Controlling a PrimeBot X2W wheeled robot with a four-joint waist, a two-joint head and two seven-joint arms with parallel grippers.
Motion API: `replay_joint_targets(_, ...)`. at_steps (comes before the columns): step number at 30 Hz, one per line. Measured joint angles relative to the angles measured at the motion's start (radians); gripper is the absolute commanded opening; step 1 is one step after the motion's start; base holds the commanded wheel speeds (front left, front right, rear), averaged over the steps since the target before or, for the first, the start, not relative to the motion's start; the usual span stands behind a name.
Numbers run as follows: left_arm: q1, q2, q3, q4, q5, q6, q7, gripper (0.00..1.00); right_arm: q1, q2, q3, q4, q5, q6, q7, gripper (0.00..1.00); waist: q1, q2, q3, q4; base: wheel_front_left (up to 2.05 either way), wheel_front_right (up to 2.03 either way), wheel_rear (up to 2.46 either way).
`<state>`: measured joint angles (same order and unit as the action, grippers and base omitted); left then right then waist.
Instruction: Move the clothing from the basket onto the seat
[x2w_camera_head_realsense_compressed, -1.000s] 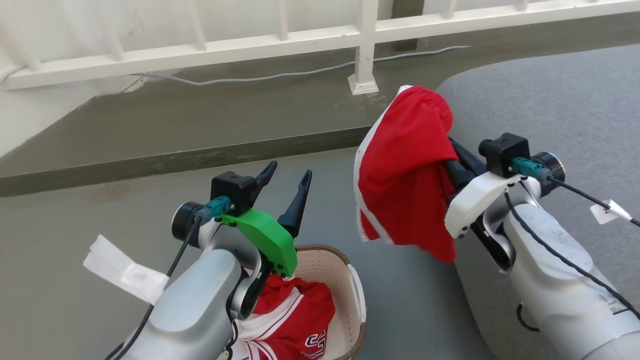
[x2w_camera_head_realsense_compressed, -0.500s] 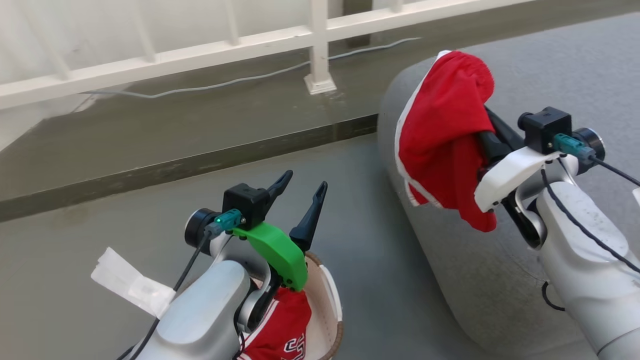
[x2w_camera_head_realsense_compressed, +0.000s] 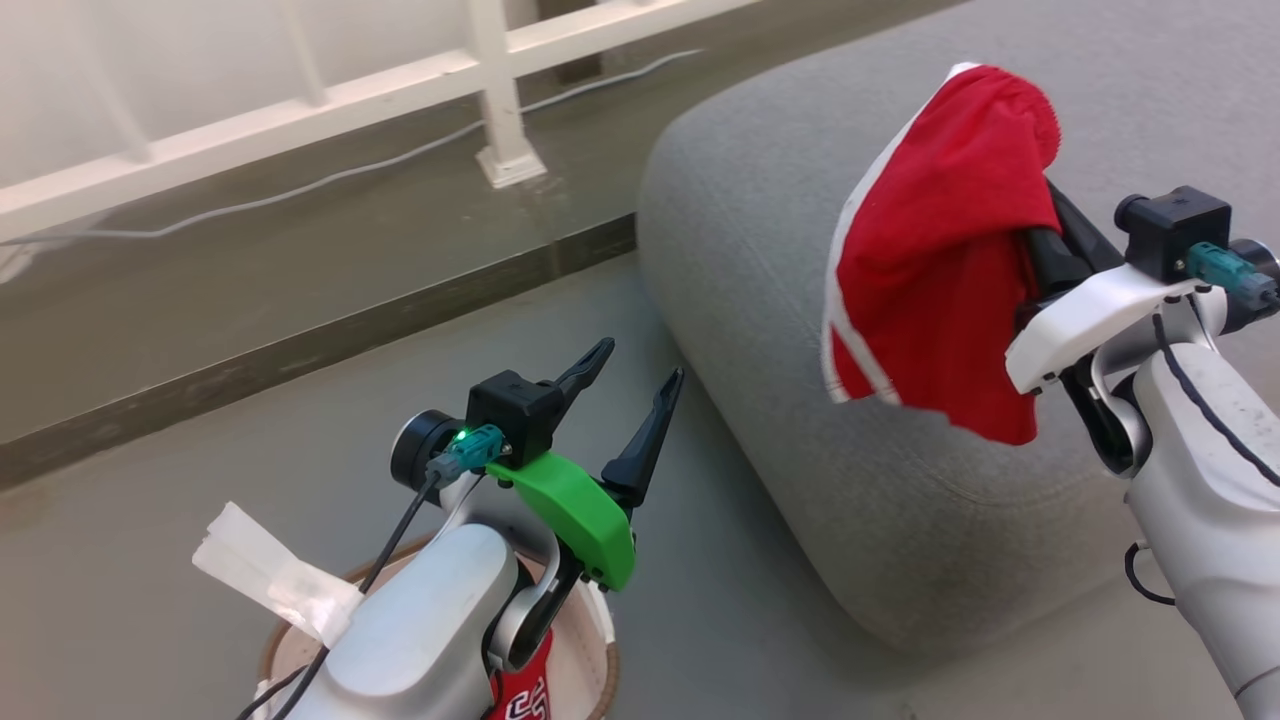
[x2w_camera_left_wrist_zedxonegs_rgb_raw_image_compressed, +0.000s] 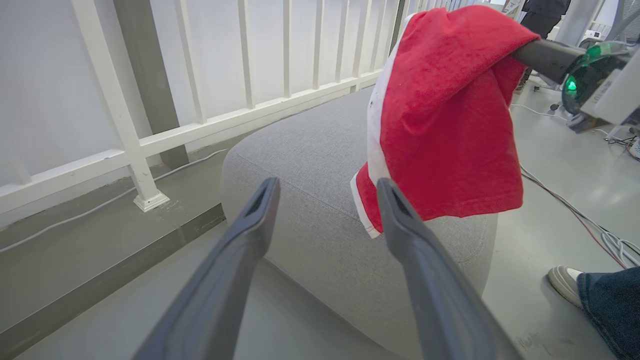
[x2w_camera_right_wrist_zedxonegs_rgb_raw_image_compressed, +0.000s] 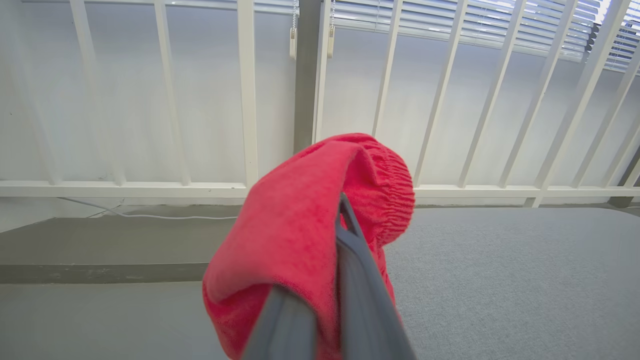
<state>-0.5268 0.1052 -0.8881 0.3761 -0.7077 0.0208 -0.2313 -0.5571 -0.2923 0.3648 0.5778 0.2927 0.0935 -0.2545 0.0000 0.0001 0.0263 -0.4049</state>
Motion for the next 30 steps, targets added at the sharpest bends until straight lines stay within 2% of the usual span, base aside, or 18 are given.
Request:
replay_joint_targets(7,0.0,-0.001,-0.015,-0.02,0.008,0.001,0.0,1.0,0.0,-0.012,-0.022,-0.02,0.017,-0.005,0.0,0.0,0.0,0.0,0.025,-0.069,0.0,0.0,0.0)
replay_joint_targets(13,-0.002,-0.003,-0.03,-0.032,0.041,0.001,0.002,1.0,0.002,-0.026,-0.053,-0.031,0.027,-0.016,0.0,0.0,0.0,0.0,0.062,-0.097,0.0,0.0,0.0)
replay_joint_targets(21,-0.02,-0.005,-0.053,-0.061,0.057,0.002,0.037,1.0,-0.016,-0.041,-0.089,-0.032,0.053,-0.024,0.0,0.0,0.0,0.0,0.123,-0.091,0.0,0.0,0.0)
replay_joint_targets(30,-0.097,0.009,-0.061,-0.103,0.108,0.016,0.084,1.0,-0.219,-0.073,-0.137,-0.031,0.063,-0.033,0.028,0.0,0.0,0.0,0.223,-0.056,0.0,0.0,0.0)
